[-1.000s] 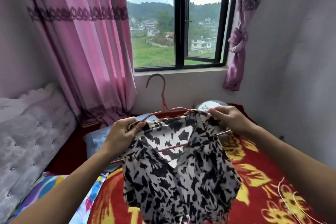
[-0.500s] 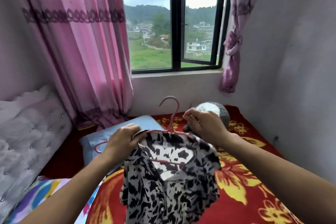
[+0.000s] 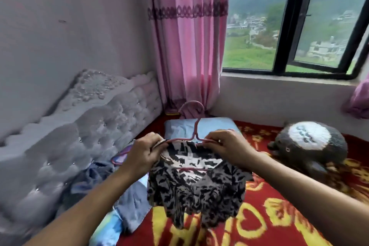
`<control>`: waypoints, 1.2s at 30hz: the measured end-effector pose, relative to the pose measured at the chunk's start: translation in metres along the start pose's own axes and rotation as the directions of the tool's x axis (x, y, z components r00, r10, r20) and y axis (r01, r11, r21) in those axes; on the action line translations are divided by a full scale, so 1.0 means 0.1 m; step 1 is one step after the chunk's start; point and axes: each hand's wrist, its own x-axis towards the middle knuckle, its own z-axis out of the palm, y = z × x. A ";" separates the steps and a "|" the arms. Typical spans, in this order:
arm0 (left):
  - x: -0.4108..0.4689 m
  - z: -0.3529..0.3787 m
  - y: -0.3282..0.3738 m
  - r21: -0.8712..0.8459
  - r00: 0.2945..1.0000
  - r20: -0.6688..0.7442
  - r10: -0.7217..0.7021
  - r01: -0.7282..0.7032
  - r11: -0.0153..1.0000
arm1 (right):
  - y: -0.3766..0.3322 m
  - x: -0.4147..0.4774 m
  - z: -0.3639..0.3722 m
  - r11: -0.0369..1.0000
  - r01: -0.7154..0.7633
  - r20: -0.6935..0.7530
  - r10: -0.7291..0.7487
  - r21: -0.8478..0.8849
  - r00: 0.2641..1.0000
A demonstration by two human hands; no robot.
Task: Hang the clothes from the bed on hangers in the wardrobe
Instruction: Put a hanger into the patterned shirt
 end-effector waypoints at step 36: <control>-7.50 -4.62 2.50 0.279 0.212 -0.670 -0.712 0.960 0.024 | -7.12 -1.37 1.37 0.860 0.226 0.427 -0.436 0.458 0.792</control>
